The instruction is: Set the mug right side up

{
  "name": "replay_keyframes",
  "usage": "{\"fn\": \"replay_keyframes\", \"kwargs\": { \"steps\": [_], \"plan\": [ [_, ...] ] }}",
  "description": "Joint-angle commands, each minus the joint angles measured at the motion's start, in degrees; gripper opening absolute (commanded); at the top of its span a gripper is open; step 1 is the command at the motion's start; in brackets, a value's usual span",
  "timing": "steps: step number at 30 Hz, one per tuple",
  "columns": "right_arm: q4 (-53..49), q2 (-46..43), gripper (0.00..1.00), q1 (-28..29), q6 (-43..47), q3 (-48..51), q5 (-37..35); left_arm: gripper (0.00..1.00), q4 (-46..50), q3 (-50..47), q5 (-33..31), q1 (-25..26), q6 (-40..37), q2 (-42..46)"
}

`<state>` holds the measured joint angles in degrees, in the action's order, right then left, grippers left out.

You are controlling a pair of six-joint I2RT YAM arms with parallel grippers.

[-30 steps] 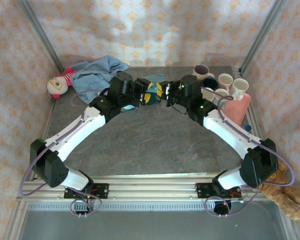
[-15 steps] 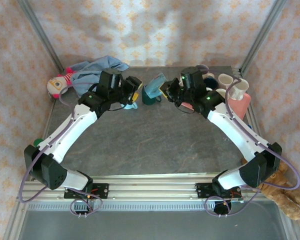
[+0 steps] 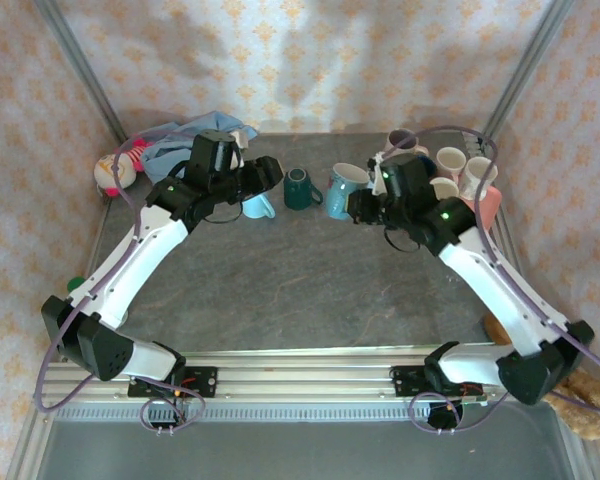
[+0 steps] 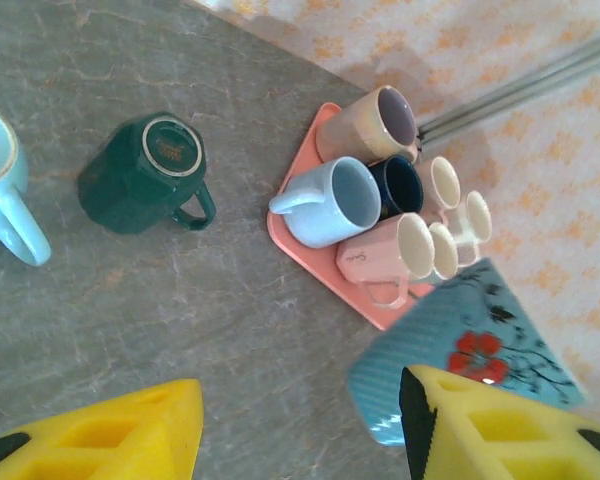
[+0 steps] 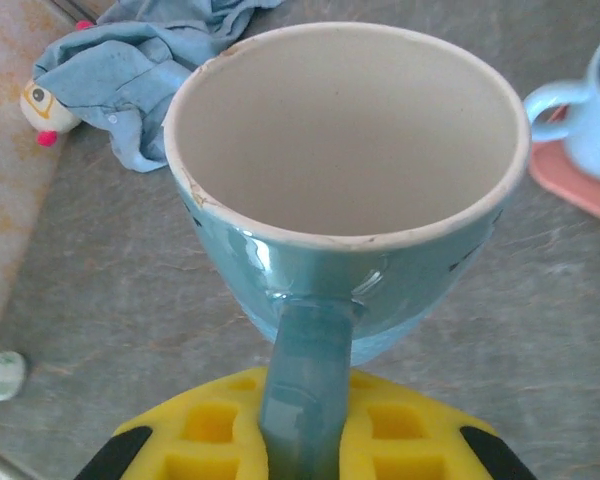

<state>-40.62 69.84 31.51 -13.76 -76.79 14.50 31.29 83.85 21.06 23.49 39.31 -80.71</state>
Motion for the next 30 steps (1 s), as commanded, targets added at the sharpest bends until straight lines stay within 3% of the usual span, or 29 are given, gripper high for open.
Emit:
{"fn": "replay_keyframes", "kwargs": {
  "steps": [1,9,15,21,30],
  "plan": [
    [5.5,-6.1,0.0,-0.8,11.2,3.5,-6.8,0.54,0.4,0.2,1.2,-0.4,-11.4,1.8],
    [14.1,-16.6,0.0,-6.0,21.4,15.1,-14.0,0.5,-5.2,-4.3,4.2,-0.4,-18.5,4.0],
    [15.4,-19.4,0.0,-12.3,25.5,18.8,-19.2,0.53,-12.5,-10.9,7.2,-0.1,-25.0,7.6],
    [19.8,-19.1,0.0,-22.6,24.0,22.2,-18.8,0.54,-14.6,-14.0,9.8,0.4,-30.6,8.6],
    [26.9,-17.0,0.0,-36.1,21.2,27.6,-16.4,0.55,-19.9,-18.8,7.6,2.8,-33.2,10.5]
  ]
}}
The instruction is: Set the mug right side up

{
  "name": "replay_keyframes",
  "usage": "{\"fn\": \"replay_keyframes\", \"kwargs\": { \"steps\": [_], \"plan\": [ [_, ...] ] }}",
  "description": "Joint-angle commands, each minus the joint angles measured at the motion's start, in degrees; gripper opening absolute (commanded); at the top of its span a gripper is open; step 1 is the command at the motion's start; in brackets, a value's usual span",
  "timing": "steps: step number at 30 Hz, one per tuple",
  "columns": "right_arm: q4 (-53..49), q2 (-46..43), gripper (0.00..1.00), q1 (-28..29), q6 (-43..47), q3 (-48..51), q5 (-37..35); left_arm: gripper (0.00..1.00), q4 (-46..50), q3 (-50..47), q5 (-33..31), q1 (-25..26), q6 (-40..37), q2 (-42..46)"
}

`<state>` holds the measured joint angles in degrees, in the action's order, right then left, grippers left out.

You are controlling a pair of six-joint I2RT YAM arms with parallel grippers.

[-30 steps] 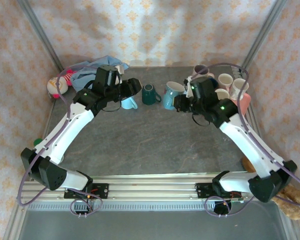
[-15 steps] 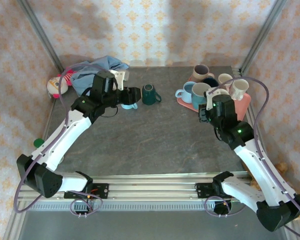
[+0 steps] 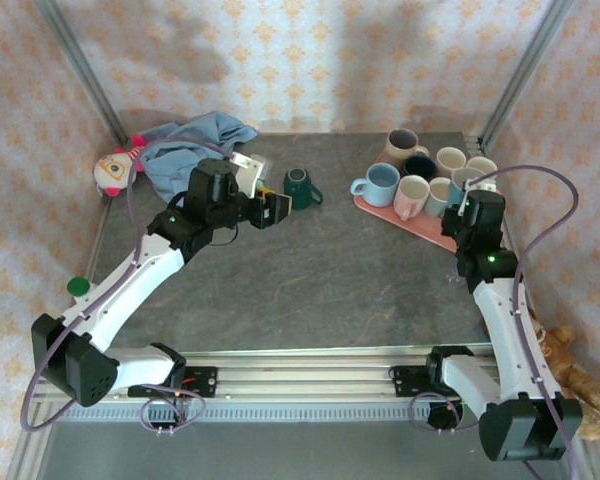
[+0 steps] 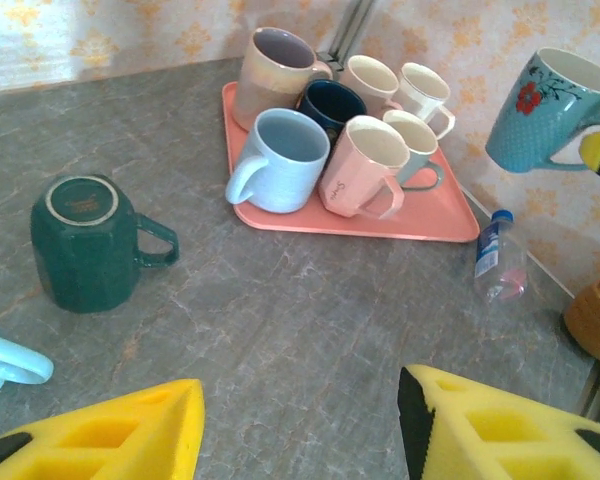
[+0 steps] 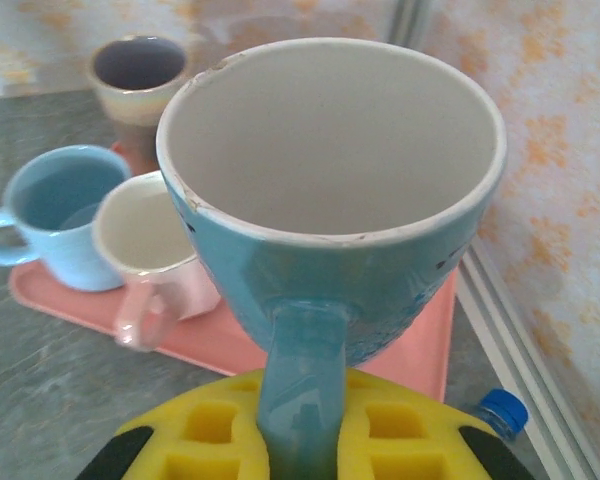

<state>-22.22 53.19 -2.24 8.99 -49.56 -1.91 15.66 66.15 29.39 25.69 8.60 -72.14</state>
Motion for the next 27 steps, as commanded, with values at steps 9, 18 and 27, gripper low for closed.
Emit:
{"fn": "replay_keyframes", "kwargs": {
  "steps": [9,18,27],
  "plan": [
    [17.4,3.4,0.0,-8.2,-1.0,5.9,-1.5,0.57,-9.0,-5.2,-0.9,1.3,-2.5,1.3],
    [31.4,9.9,0.0,-11.7,-1.9,11.6,2.8,0.58,-12.1,-7.6,-1.5,2.6,-2.3,0.3],
    [39.5,20.2,0.0,-14.4,-3.2,10.8,6.9,0.58,-14.8,-9.8,-5.4,5.4,-2.1,-0.1]
  ]
}}
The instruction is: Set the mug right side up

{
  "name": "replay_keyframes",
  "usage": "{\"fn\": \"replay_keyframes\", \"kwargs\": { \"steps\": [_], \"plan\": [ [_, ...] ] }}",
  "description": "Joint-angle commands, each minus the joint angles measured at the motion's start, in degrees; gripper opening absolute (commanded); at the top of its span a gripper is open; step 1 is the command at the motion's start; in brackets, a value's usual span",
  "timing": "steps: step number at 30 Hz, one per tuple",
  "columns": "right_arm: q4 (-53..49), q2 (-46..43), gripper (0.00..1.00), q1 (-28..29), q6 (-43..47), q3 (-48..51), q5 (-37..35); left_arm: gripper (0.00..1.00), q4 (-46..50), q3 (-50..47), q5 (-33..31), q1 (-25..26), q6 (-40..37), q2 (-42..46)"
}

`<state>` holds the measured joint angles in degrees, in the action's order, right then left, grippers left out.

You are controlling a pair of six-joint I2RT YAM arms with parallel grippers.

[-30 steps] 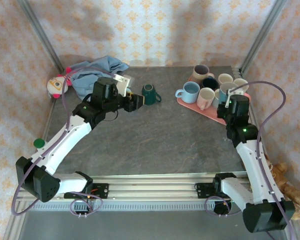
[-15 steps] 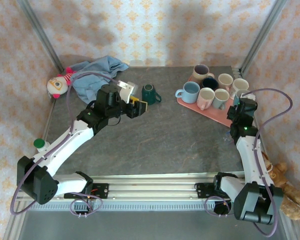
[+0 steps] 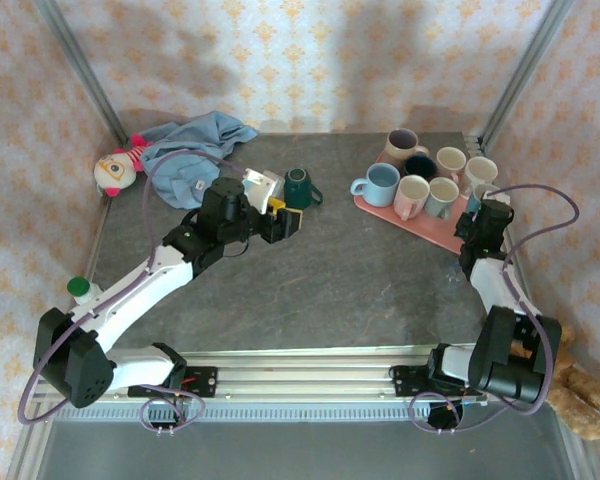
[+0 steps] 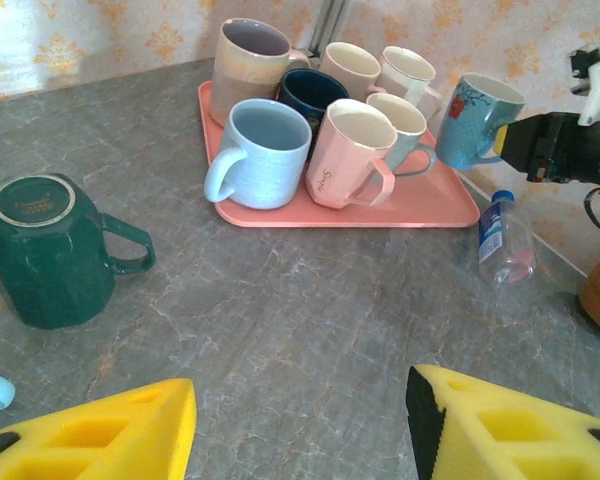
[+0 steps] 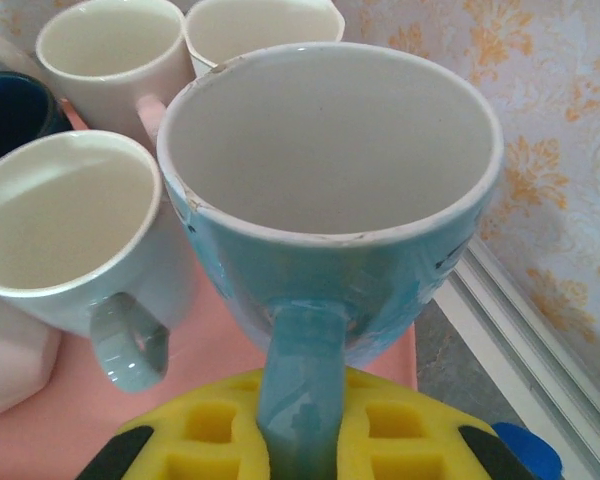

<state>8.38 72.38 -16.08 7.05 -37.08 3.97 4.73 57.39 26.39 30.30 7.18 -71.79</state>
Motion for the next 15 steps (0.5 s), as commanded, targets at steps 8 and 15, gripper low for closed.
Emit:
{"fn": "replay_keyframes", "kwargs": {
  "steps": [8,15],
  "plan": [
    [15.3,6.9,0.0,-1.8,-2.7,-1.5,4.3,0.58,-2.4,0.9,-3.8,2.5,0.4,-2.3],
    [19.7,10.4,0.0,-2.1,-3.0,-1.4,4.3,0.58,-3.1,0.8,-4.6,3.3,0.0,-2.3]
  ]
}}
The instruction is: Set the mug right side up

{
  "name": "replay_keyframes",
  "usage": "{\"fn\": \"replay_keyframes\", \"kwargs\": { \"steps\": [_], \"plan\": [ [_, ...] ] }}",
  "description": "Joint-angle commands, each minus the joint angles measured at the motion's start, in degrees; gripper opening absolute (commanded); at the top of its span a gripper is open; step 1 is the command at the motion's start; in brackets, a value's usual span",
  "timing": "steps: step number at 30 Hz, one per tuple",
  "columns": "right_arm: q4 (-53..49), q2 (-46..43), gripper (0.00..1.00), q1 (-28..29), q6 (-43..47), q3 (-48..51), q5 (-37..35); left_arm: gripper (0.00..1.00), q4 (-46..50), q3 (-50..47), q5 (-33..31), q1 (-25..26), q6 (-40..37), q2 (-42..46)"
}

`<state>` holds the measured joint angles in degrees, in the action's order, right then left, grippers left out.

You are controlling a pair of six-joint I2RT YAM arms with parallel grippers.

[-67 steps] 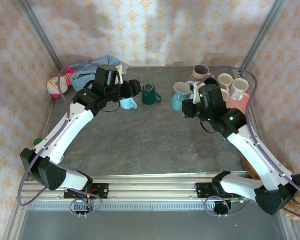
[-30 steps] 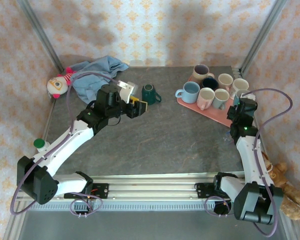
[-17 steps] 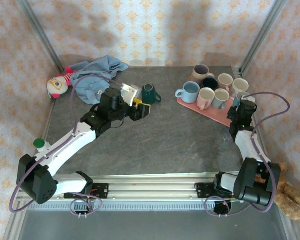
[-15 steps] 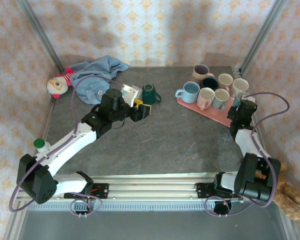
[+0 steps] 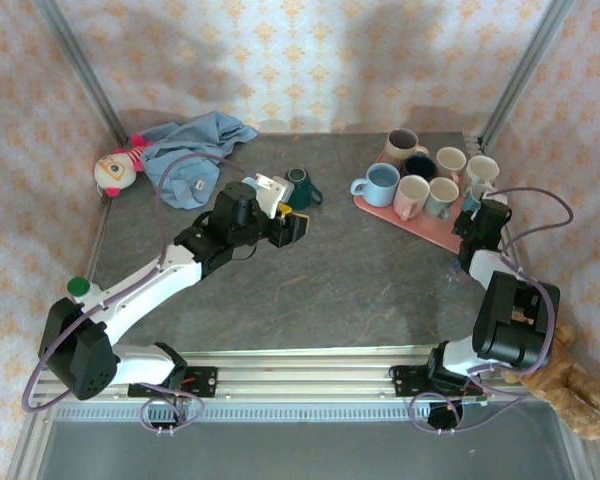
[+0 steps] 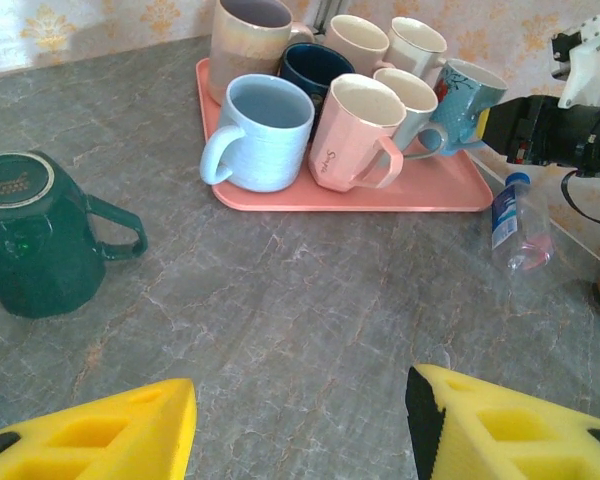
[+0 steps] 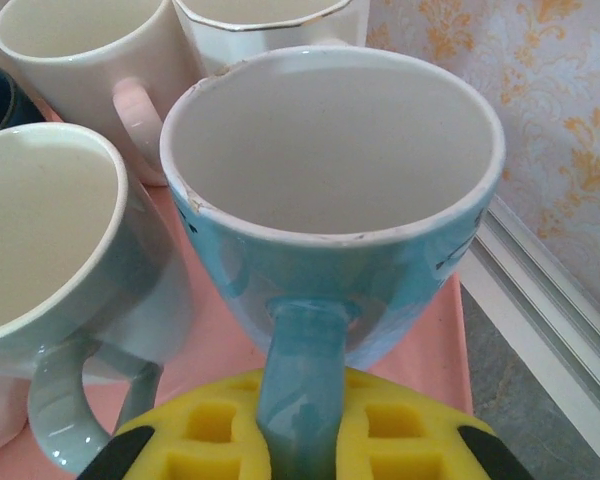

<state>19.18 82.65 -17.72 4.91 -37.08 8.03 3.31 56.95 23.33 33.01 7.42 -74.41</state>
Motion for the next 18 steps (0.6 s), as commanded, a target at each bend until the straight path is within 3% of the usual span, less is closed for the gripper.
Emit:
{"fn": "replay_keyframes", "kwargs": {
  "steps": [1,18],
  "plan": [
    [9.4,0.7,0.0,-0.4,-0.9,-1.3,0.4,0.58,-1.8,1.2,-1.6,0.7,-0.4,0.3],
    [1.7,5.1,0.0,-0.4,0.0,-8.0,3.4,0.58,-2.8,0.5,-3.1,1.4,-0.9,1.0]
  ]
}}
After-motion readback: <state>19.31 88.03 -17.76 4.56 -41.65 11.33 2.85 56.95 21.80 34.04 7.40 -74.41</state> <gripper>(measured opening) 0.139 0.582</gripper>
